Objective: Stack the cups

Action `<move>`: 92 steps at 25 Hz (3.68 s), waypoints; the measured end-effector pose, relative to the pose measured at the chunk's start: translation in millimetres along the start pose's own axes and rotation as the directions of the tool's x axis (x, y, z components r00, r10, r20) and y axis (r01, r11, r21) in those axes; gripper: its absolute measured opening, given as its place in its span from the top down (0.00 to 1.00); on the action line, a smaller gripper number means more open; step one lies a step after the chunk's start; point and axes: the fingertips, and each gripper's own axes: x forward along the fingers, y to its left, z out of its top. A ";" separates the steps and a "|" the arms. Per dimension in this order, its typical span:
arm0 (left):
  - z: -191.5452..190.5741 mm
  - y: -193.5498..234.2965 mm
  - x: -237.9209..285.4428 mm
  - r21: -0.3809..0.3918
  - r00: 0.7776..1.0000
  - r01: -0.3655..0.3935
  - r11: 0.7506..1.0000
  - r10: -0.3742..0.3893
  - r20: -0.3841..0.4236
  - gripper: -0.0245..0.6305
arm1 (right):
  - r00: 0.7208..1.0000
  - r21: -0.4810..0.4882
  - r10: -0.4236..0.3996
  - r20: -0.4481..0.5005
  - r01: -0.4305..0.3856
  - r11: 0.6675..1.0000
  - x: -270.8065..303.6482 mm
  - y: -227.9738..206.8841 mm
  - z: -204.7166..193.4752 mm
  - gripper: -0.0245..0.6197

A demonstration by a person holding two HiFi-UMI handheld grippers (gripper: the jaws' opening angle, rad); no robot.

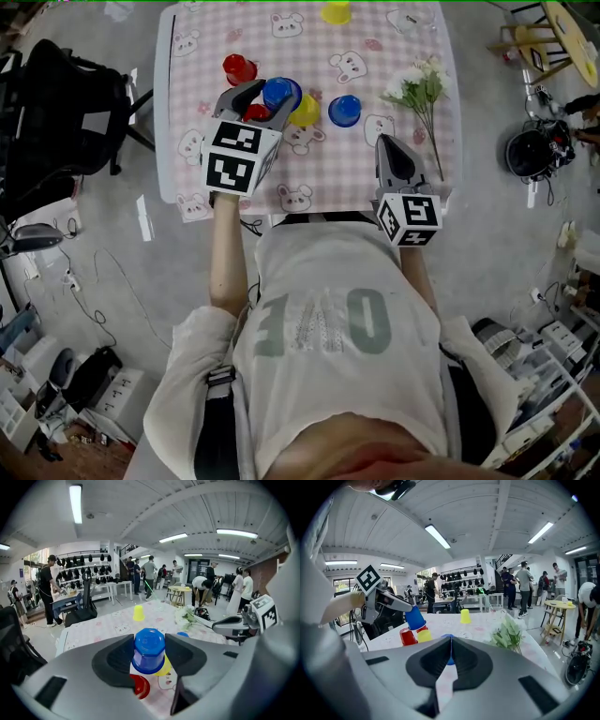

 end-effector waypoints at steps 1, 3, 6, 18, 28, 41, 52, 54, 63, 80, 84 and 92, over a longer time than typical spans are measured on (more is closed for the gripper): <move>-5.2 -0.5 -2.6 0.006 1.000 -0.006 1.000 0.006 -0.015 0.62 | 1.000 0.000 0.000 -0.004 0.000 1.000 -0.6 1.8 -1.3 0.92; -13.5 -2.1 -7.7 0.000 1.000 -0.005 1.000 0.005 -0.029 0.62 | 1.000 0.000 -0.002 -0.009 0.002 1.000 -1.4 4.4 -4.2 0.92; -22.4 -1.8 -9.4 -0.008 0.999 -0.008 1.000 0.008 -0.040 0.62 | 1.000 -0.004 -0.001 -0.014 0.001 1.000 -0.4 6.2 -6.2 0.92; -32.9 6.7 -8.6 -0.037 0.999 -0.023 0.999 0.022 -0.037 0.62 | 1.000 -0.014 0.003 -0.020 -0.004 1.000 2.7 11.4 -7.3 0.92; -24.4 7.8 -12.0 -0.098 0.999 -0.026 0.995 0.030 0.032 0.62 | 1.000 -0.013 0.002 -0.029 -0.002 1.000 1.4 11.7 -9.9 0.92; 13.4 103.1 -30.9 -0.070 0.969 -0.147 0.987 0.158 0.190 0.62 | 0.999 -0.013 0.025 -0.035 -0.025 1.000 2.6 17.3 -12.8 0.92; -48.1 143.3 52.0 -0.067 0.995 -0.100 0.993 0.100 -0.011 0.62 | 0.999 0.000 -0.026 -0.048 0.026 1.000 -10.4 6.1 -20.5 0.92; -54.3 143.3 56.8 -0.074 0.995 -0.097 0.993 0.095 -0.028 0.62 | 0.998 0.004 -0.035 -0.048 0.035 0.999 -12.2 4.2 -21.6 0.92; -67.5 146.4 66.1 -0.105 0.994 -0.096 0.990 0.091 -0.057 0.62 | 0.997 0.009 -0.054 -0.049 0.054 0.998 -15.6 3.0 -23.9 0.92; 74.1 85.7 -46.1 -0.096 0.939 -0.166 0.981 0.187 0.289 0.64 | 0.999 -0.002 0.043 -0.034 -0.043 0.999 -16.0 2.6 -20.4 0.92; 100.4 32.9 -63.3 -0.066 0.923 -0.207 0.976 0.217 0.318 0.64 | 0.988 -0.052 0.152 -0.028 -0.153 0.987 -13.6 -6.4 -13.1 0.92; 69.3 -70.0 -12.8 -0.072 0.949 -0.199 0.977 0.211 0.235 0.64 | 0.971 -0.086 0.238 -0.004 -0.237 0.968 -23.2 -39.9 -14.5 0.92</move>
